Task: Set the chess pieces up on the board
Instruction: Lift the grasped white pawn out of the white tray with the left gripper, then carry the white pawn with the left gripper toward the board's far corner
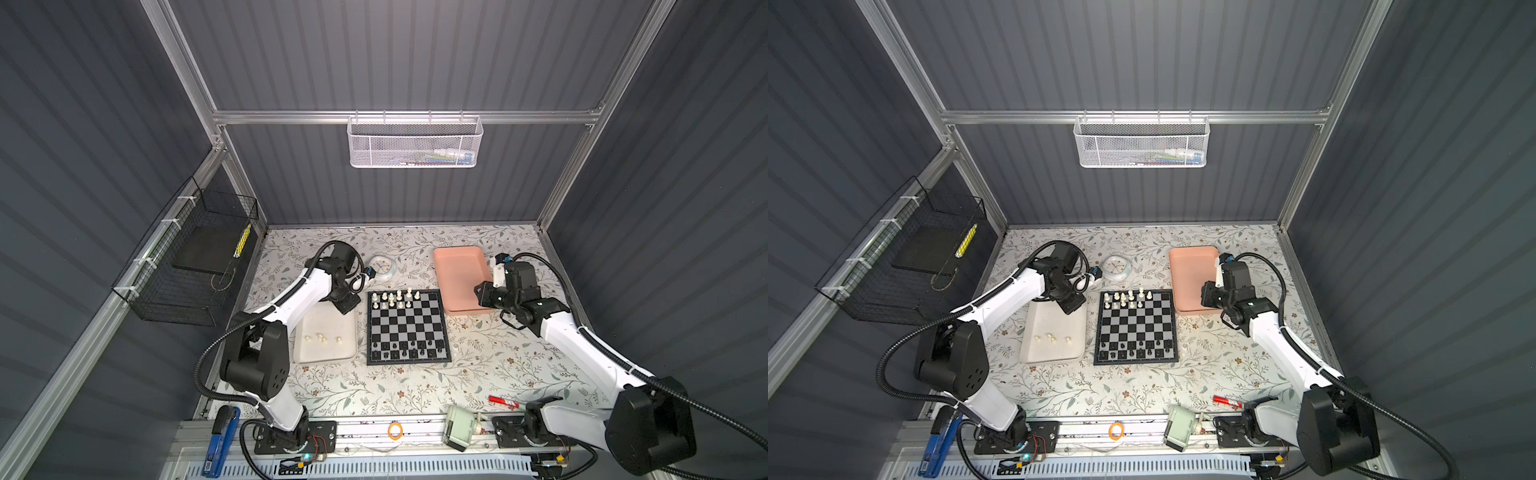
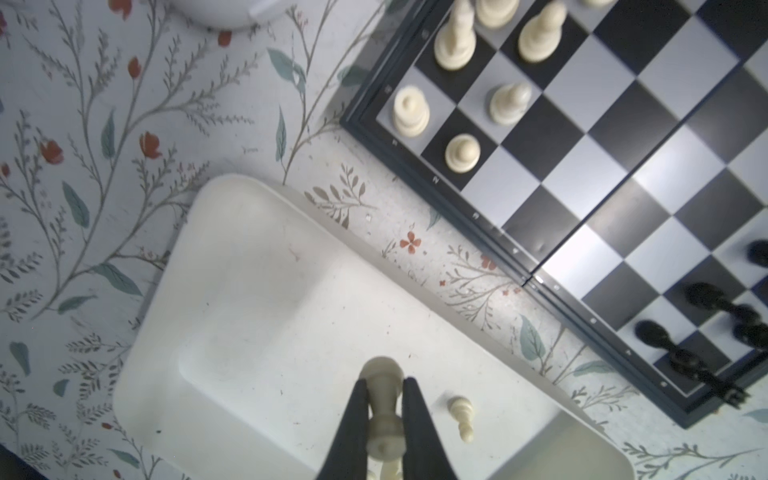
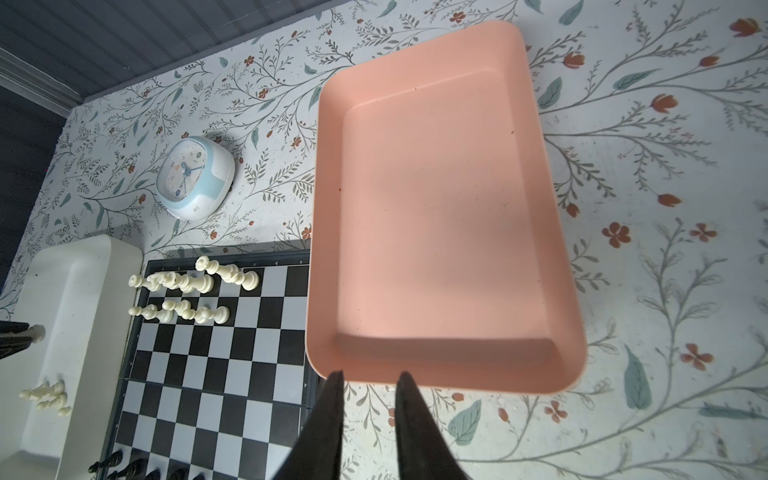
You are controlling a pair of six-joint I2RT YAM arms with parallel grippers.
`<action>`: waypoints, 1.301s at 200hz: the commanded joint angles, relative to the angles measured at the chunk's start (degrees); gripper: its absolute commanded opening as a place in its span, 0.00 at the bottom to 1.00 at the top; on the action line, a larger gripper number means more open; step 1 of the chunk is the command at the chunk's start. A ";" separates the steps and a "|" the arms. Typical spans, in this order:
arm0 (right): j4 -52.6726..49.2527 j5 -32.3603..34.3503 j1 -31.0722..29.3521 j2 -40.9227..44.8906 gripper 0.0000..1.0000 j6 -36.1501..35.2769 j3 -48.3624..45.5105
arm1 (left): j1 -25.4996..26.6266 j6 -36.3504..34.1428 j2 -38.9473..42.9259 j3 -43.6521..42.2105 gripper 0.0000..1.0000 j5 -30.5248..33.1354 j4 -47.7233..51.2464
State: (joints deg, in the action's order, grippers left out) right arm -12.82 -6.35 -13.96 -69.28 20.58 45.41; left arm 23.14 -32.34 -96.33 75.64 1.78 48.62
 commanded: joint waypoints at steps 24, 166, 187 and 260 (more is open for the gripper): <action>-0.40 0.03 0.16 1.77 0.26 0.30 -0.76 | 4.48 1.37 -5.80 12.31 0.13 -1.53 3.98; -5.44 3.20 0.18 9.61 0.26 0.25 -3.04 | 16.28 1.26 -28.25 43.01 0.13 -4.19 6.27; -6.46 3.73 0.18 11.11 0.26 0.24 -3.60 | 17.70 1.57 -30.90 45.93 0.13 -4.81 6.13; -9.13 5.36 0.24 15.26 0.26 -0.20 -4.32 | 21.28 2.58 -36.65 49.87 0.13 -5.90 4.23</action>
State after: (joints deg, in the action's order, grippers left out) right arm -20.23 -2.15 -13.96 -55.24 20.56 41.82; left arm 43.57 -30.85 -131.17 123.70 -2.55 52.88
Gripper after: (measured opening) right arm 0.264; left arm 0.143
